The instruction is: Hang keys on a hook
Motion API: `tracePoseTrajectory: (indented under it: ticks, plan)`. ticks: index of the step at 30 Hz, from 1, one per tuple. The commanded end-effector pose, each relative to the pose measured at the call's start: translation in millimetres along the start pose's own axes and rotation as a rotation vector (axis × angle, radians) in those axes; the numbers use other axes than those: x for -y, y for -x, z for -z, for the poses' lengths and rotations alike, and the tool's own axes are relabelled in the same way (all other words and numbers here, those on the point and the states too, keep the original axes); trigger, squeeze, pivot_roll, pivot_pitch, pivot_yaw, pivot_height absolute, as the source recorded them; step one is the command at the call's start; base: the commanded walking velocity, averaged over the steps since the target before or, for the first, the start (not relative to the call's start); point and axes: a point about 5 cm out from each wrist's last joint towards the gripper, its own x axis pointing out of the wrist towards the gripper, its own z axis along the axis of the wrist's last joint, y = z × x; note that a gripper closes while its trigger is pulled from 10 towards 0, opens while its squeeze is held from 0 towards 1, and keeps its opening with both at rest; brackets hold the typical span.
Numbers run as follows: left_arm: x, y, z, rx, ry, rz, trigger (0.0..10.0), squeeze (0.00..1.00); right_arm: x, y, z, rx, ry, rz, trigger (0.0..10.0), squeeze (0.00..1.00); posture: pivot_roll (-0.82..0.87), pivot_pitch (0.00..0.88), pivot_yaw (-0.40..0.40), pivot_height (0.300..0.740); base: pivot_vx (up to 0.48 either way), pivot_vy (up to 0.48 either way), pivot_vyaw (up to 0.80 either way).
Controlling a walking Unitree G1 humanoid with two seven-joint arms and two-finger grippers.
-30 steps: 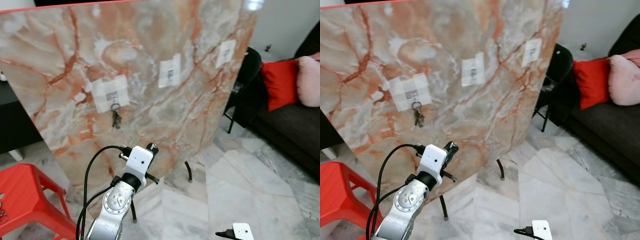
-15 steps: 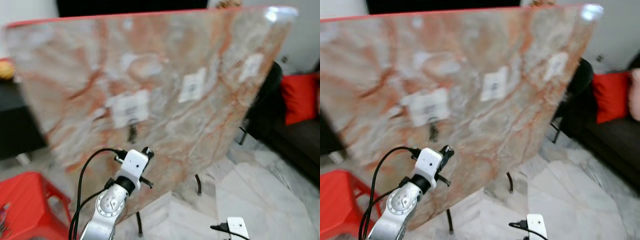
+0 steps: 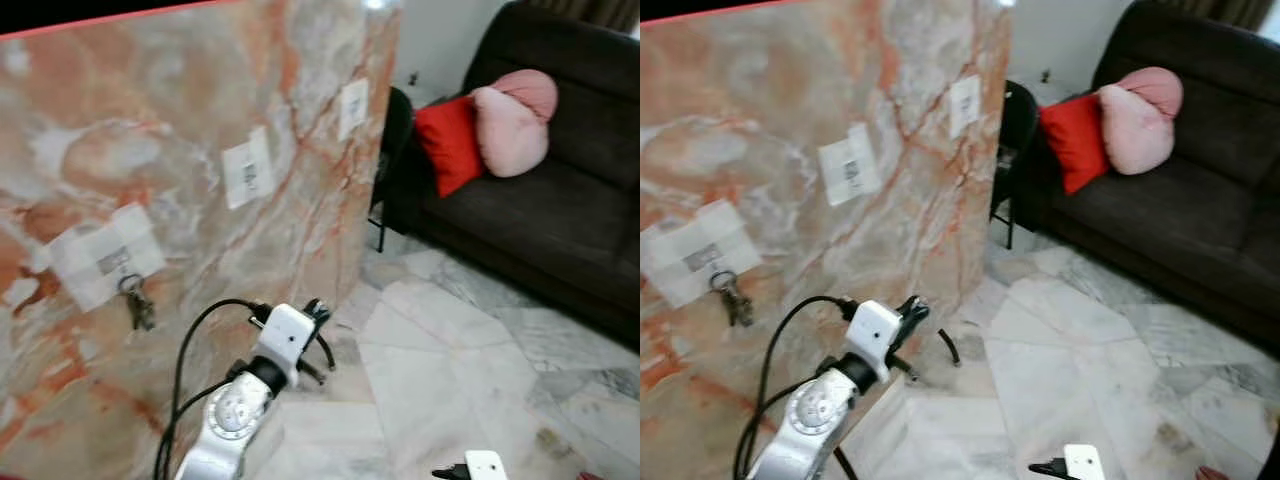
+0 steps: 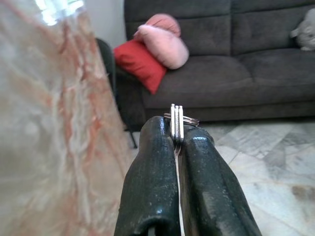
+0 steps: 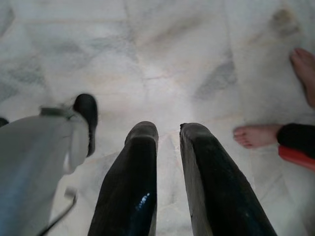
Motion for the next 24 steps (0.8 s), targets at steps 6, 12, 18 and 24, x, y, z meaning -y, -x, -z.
tracePoseTrajectory:
  ticks: [6, 12, 18, 24]
  plan:
    - [-6.8, 4.1, 0, -0.003, -0.013, -0.04, 10.0, 0.0, -1.5, -0.2, -3, 0.017, -0.011, 0.002, 10.0, 0.0, 0.13, 0.0, -0.107, 0.74, 0.0, 0.0, 0.0]
    - [-13.7, 10.1, 4, -0.023, -0.024, -0.086, 10.0, 0.0, -2.2, -0.3, -4, 0.025, -0.018, -0.002, 10.0, 0.0, 0.13, 0.0, -0.106, 0.74, 0.0, 0.0, 0.0]
    - [-20.6, 13.1, 5, -0.029, -0.034, -0.118, 10.0, 0.0, -2.2, -0.3, -4, 0.028, -0.017, -0.002, 10.0, 0.0, 0.14, 0.0, -0.108, 0.74, 0.0, -0.047, 0.0]
    - [-18.9, 11.2, 5, -0.03, -0.042, -0.117, 10.0, 0.0, -2.0, -0.2, -4, 0.029, -0.014, -0.004, 10.0, 0.0, 0.13, 0.0, -0.109, 0.74, 0.0, -0.376, 0.0]
